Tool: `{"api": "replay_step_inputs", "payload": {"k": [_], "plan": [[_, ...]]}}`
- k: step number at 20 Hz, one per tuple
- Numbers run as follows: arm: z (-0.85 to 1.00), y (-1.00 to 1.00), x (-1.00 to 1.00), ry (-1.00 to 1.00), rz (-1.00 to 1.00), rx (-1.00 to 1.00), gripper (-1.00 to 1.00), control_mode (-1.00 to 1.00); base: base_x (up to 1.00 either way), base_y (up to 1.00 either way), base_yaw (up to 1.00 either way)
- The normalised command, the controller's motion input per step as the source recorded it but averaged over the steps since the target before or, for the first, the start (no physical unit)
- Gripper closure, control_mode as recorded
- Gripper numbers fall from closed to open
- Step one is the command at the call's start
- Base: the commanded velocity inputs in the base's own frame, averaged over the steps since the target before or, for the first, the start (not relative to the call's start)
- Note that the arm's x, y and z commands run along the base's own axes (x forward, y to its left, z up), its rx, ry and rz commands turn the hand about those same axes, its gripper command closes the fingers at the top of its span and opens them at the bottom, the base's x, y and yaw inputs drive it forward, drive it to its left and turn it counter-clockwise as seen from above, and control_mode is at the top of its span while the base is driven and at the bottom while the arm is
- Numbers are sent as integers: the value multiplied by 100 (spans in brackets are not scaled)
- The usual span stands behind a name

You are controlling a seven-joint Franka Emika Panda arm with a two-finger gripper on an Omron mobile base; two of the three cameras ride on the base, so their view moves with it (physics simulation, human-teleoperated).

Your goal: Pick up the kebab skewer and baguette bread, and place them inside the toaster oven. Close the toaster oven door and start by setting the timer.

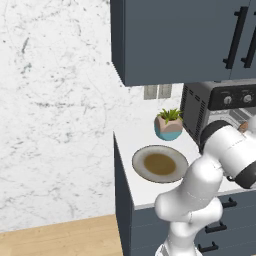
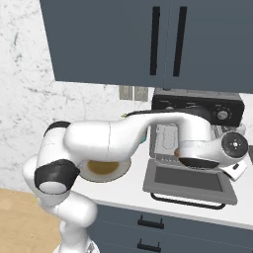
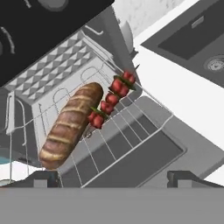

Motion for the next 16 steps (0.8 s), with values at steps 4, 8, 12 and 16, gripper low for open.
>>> {"api": "replay_step_inputs", "payload": {"k": [4,8,12,16], "plan": [[-1,35,-26,-1,20,-32,-100,-100,0,0,0],[-5,32,-27,-3,19,-33,-100,-100,0,0,0],[-3,9,-6,0,13,-20,-100,-100,0,0,0],[-1,-8,-15,0,16,-12,-100,-100,0,0,0]]}}
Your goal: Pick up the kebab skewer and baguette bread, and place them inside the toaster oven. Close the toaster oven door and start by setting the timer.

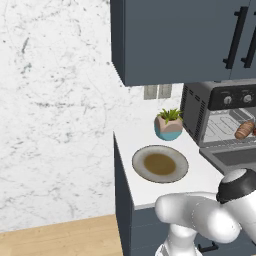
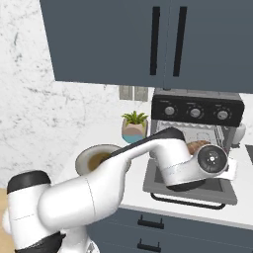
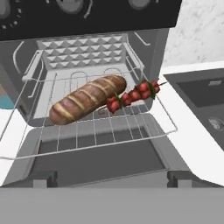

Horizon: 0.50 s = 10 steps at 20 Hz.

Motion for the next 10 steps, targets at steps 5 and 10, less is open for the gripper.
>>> {"api": "replay_step_inputs", "payload": {"k": [5,10], "plan": [[0,-1,-7,0,10,-6,-100,-100,0,0,0],[0,0,0,0,4,-6,-100,-100,0,0,0]]}}
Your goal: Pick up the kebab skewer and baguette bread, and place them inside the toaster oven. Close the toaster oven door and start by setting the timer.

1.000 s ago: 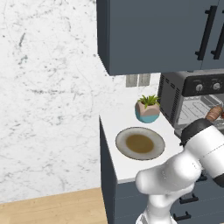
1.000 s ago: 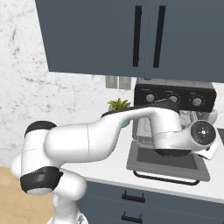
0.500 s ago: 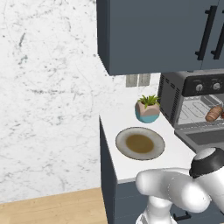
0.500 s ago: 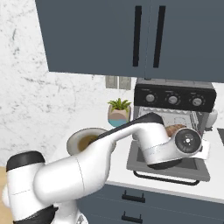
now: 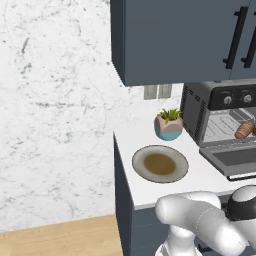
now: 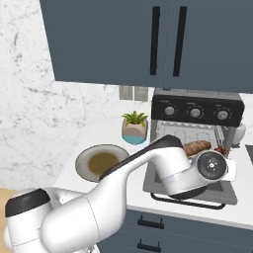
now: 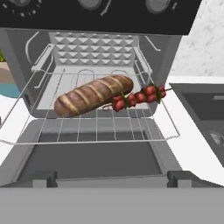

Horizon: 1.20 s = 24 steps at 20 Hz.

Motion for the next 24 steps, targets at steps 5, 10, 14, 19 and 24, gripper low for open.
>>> {"api": "replay_step_inputs", "payload": {"k": [5,10,14,19,24], "plan": [[0,0,0,0,1,-1,-100,-100,0,0,0],[0,41,0,1,0,-3,-100,-100,0,0,0],[-3,60,0,5,0,0,-100,-100,0,0,0],[-14,15,-3,0,0,1,-100,-100,0,0,0],[-20,0,0,-9,0,4,-100,-100,0,0,0]]}}
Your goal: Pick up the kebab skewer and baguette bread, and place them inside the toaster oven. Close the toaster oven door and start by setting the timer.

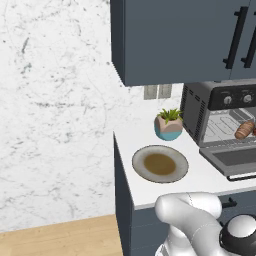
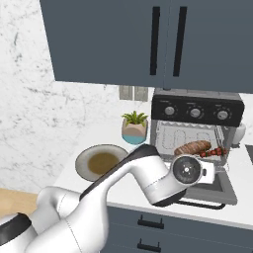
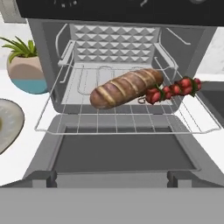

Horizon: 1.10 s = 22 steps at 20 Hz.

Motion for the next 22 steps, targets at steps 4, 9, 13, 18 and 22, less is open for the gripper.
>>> {"api": "replay_step_inputs", "payload": {"k": [4,9,13,18,22], "plan": [[0,0,0,0,0,0,-100,-100,0,0,0],[0,0,17,0,0,0,-100,-100,0,0,0],[-2,0,16,-1,0,4,-100,-100,0,0,0],[-7,-6,9,-5,0,5,-100,-100,0,0,0],[-7,-19,8,-12,1,1,-100,-100,0,0,0]]}}
